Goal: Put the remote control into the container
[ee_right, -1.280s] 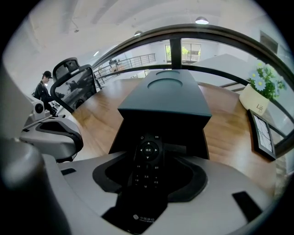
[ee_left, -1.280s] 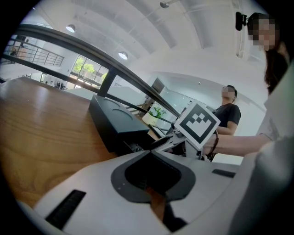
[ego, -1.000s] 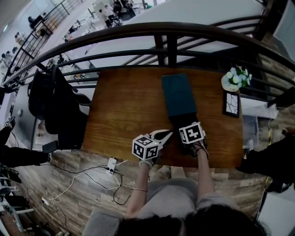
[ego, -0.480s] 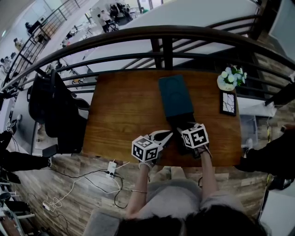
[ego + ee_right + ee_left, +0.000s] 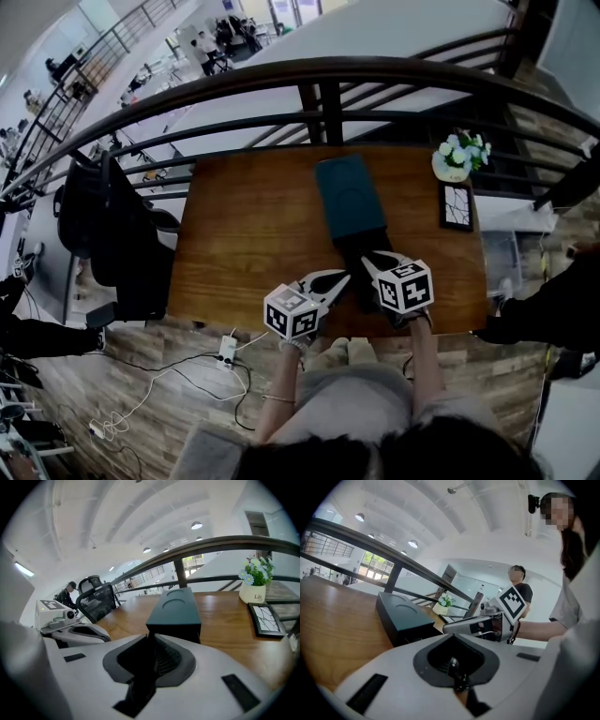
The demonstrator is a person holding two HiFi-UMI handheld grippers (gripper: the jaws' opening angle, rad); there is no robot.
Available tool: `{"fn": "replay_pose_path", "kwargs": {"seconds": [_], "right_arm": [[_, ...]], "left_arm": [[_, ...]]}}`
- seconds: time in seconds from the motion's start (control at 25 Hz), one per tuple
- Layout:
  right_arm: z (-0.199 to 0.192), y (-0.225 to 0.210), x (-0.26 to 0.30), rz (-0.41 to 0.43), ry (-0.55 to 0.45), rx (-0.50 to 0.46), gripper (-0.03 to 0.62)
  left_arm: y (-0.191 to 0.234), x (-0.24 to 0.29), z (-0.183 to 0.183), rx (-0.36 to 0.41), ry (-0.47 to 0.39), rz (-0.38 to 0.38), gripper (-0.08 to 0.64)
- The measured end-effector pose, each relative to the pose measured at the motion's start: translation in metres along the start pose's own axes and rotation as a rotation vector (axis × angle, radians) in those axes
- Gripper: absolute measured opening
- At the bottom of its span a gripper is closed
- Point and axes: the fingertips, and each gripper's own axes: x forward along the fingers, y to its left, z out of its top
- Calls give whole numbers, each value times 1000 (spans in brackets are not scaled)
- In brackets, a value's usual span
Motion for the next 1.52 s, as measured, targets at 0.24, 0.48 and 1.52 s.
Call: {"fn": "replay_pose_path", "kwargs": {"seconds": [0.24,0.48,1.52], "right_arm": [[13,9,-17,31,-82,6,43],[29,24,-33,88,-170,8,37],[82,65,-92,176,-400,-180,29]], "left_arm": [[-8,-5,6,26,-14,-2,4],[-17,-12,24,66,-55,0,4],[-53,-34,70,201,-174,-26,5]]}}
